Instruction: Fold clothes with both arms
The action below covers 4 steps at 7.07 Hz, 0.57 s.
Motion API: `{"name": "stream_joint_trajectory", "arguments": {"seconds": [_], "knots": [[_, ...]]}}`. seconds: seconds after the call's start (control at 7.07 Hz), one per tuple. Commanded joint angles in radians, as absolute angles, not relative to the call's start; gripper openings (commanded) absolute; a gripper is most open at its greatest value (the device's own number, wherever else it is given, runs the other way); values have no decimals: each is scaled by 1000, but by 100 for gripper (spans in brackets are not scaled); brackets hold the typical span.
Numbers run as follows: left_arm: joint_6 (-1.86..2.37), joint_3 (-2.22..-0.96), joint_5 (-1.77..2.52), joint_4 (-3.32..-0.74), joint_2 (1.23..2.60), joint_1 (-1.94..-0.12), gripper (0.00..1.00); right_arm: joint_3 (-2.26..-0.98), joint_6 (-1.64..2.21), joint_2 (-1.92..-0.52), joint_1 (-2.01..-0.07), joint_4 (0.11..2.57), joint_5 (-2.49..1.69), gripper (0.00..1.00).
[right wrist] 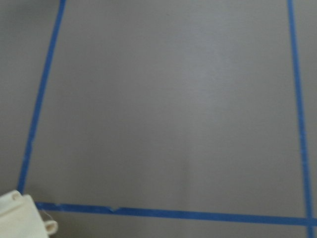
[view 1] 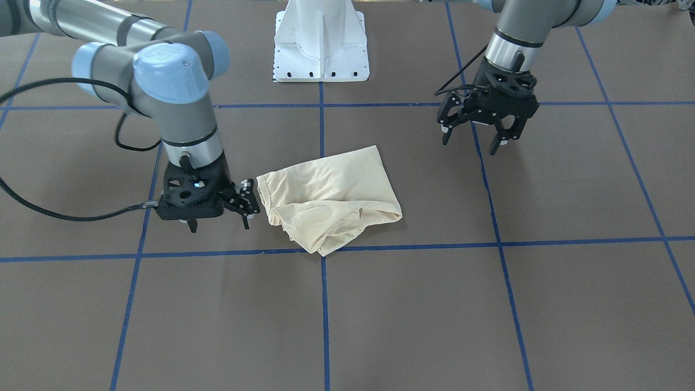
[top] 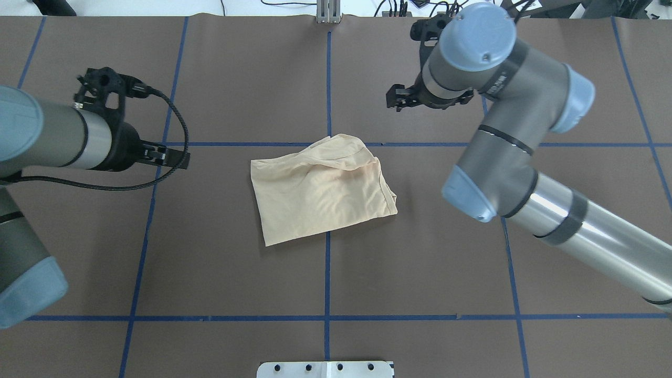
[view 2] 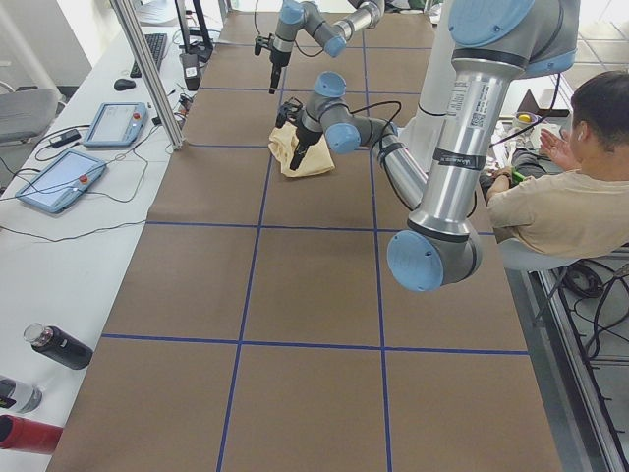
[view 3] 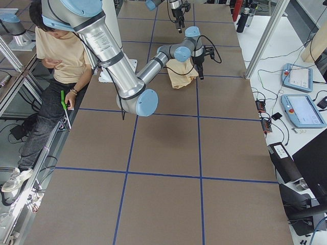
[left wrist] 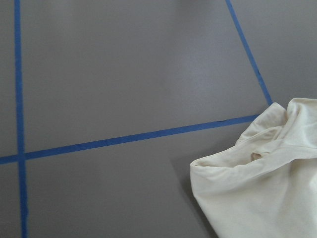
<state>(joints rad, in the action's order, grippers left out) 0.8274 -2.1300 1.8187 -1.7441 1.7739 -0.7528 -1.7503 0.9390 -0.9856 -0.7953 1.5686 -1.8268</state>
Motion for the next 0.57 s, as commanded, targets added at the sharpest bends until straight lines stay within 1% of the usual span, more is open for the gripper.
{"name": "stream_joint_trajectory", "arguments": {"seconds": [0.0, 0.14, 0.28, 0.42], "knots": [[505, -2192, 1893, -1723, 1610, -950, 100, -1966, 675, -1226, -944, 1667, -1961, 100], [272, -2183, 1940, -1729, 1541, -1104, 100, -1989, 502, -1332, -1076, 1666, -2071, 100], [77, -2131, 2039, -1724, 1516, -1281, 100, -1987, 298, -1444, -1192, 1664, -2148, 100], [-107, -2029, 2140, -1724, 1502, -1431, 100, -1971, 126, -1541, -1306, 1666, -2190, 100]]}}
